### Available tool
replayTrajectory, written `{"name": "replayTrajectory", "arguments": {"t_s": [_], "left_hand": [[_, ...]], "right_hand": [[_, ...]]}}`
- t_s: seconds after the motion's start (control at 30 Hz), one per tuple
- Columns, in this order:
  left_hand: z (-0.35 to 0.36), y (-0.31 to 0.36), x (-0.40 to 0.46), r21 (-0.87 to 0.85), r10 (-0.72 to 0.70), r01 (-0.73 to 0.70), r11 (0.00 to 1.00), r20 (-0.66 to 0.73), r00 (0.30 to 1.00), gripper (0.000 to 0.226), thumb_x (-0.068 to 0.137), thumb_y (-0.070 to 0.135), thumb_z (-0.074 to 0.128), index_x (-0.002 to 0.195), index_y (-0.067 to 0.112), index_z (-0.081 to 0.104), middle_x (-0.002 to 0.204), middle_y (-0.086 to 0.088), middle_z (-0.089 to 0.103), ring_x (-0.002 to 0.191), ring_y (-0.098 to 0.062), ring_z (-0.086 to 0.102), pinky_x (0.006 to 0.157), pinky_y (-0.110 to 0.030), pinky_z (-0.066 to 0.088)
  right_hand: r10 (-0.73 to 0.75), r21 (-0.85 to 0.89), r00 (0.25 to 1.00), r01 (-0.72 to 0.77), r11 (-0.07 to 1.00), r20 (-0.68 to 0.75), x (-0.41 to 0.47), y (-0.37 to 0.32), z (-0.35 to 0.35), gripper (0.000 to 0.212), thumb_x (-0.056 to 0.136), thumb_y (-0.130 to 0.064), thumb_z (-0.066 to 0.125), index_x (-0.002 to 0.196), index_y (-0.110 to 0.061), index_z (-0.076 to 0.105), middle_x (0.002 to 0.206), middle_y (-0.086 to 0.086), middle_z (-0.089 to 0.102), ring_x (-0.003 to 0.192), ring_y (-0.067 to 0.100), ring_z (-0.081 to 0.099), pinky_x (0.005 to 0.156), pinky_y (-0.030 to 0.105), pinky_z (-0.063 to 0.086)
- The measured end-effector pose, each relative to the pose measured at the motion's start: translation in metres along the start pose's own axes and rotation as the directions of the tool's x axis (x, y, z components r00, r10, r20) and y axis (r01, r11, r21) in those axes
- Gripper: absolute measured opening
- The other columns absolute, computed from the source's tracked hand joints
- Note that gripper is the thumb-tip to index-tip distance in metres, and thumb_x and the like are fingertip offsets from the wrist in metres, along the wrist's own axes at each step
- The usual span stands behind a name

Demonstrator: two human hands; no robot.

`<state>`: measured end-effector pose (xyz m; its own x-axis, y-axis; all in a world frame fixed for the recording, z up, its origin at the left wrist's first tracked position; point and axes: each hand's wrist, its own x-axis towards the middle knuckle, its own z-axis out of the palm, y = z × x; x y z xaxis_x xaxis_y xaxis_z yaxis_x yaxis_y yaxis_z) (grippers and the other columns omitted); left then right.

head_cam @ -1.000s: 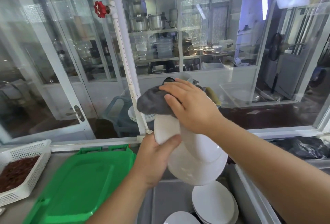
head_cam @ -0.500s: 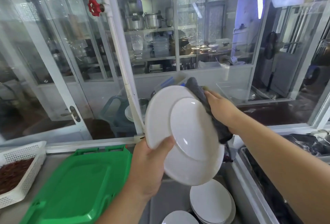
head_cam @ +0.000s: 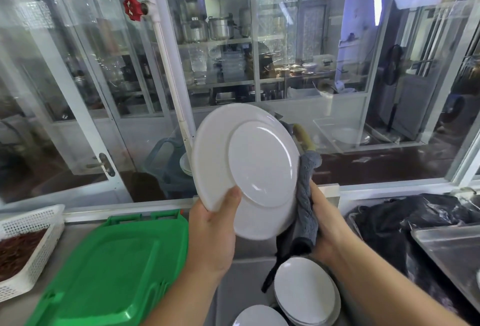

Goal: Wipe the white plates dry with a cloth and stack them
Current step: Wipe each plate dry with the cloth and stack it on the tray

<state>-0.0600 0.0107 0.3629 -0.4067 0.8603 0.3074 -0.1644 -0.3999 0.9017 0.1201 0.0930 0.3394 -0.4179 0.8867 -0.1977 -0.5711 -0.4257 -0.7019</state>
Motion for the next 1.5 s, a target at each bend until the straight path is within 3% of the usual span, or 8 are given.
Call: {"name": "replayTrajectory", "arguments": {"t_s": [0.17,0.4,0.5,0.67,1.0,1.2,1.37,1.5], "left_hand": [[0.000,-0.004,-0.010,-0.022,-0.072,0.074,0.997,0.087,0.994,0.053,0.082,0.059,0.086,0.130,0.040,0.074,0.134,0.002,0.075,0.131,-0.021,0.067,0.112,-0.049,0.048],[-0.010,0.036,0.007,-0.215,-0.315,0.339,0.916,0.140,0.939,0.048,0.077,0.030,0.082,0.122,0.016,0.079,0.127,-0.016,0.076,0.118,-0.031,0.073,0.099,-0.045,0.059],[-0.023,0.064,0.033,-0.117,-0.415,0.438,0.891,0.178,0.892,0.042,0.082,0.033,0.080,0.120,0.015,0.080,0.123,-0.018,0.077,0.106,-0.030,0.078,0.080,-0.041,0.066],[-0.030,0.076,0.050,0.099,-0.553,0.554,0.827,0.330,0.765,0.051,0.076,0.030,0.085,0.124,0.013,0.079,0.126,-0.022,0.075,0.114,-0.040,0.074,0.089,-0.054,0.063],[-0.014,0.053,0.034,-0.062,-0.489,0.519,0.852,0.259,0.833,0.035,0.082,0.018,0.083,0.115,0.009,0.082,0.119,-0.023,0.077,0.103,-0.035,0.078,0.082,-0.047,0.066],[-0.010,0.043,0.027,-0.139,-0.492,0.519,0.843,0.190,0.850,0.035,0.083,0.024,0.078,0.116,0.011,0.082,0.122,-0.020,0.077,0.108,-0.034,0.077,0.085,-0.047,0.066],[-0.003,0.038,0.023,-0.208,-0.480,0.488,0.848,0.090,0.873,0.056,0.078,0.027,0.080,0.131,0.010,0.073,0.126,-0.017,0.077,0.118,-0.035,0.073,0.098,-0.050,0.060],[0.010,0.033,0.019,-0.245,-0.476,0.468,0.849,0.026,0.879,0.054,0.077,0.028,0.080,0.129,0.013,0.074,0.122,-0.012,0.079,0.114,-0.030,0.076,0.091,-0.042,0.060]], "right_hand": [[-0.134,0.102,0.991,0.136,0.985,-0.024,-0.006,-0.002,0.008,0.053,0.101,-0.057,0.062,0.141,-0.023,0.066,0.145,0.009,0.065,0.132,0.034,0.062,0.116,0.054,0.042],[-0.278,-0.200,0.935,0.235,0.951,-0.219,-0.011,-0.054,0.005,0.059,0.084,-0.054,0.077,0.124,-0.011,0.076,0.121,0.016,0.076,0.112,0.034,0.073,0.101,0.056,0.057],[-0.320,-0.342,0.925,0.238,0.909,-0.206,-0.014,-0.076,-0.003,0.055,0.087,-0.048,0.078,0.117,-0.002,0.075,0.113,0.022,0.077,0.089,0.032,0.076,0.075,0.046,0.066],[-0.272,-0.494,0.961,0.211,0.843,-0.054,-0.017,-0.104,0.002,0.035,0.078,-0.048,0.080,0.088,-0.015,0.085,0.101,0.020,0.079,0.082,0.030,0.079,0.064,0.037,0.063],[-0.397,-0.760,0.907,0.160,0.631,-0.139,-0.014,-0.108,0.014,0.028,0.097,-0.054,0.066,0.114,-0.034,0.075,0.105,-0.003,0.081,0.094,0.021,0.078,0.088,0.041,0.062],[-0.549,-0.919,0.832,0.153,0.363,-0.079,-0.026,-0.088,0.015,0.041,0.103,-0.055,0.049,0.143,-0.048,0.056,0.134,-0.016,0.062,0.124,0.019,0.057,0.100,0.036,0.041],[-0.590,-0.924,0.805,0.182,0.335,-0.055,-0.044,-0.047,0.005,0.047,0.107,-0.046,0.042,0.154,-0.044,0.045,0.152,-0.020,0.052,0.144,0.009,0.043,0.117,0.032,0.030],[-0.695,-0.926,0.718,0.236,0.296,-0.039,-0.061,-0.002,0.013,0.058,0.103,-0.044,0.044,0.161,-0.035,0.037,0.168,-0.020,0.029,0.157,0.001,0.017,0.127,0.033,0.019]]}}
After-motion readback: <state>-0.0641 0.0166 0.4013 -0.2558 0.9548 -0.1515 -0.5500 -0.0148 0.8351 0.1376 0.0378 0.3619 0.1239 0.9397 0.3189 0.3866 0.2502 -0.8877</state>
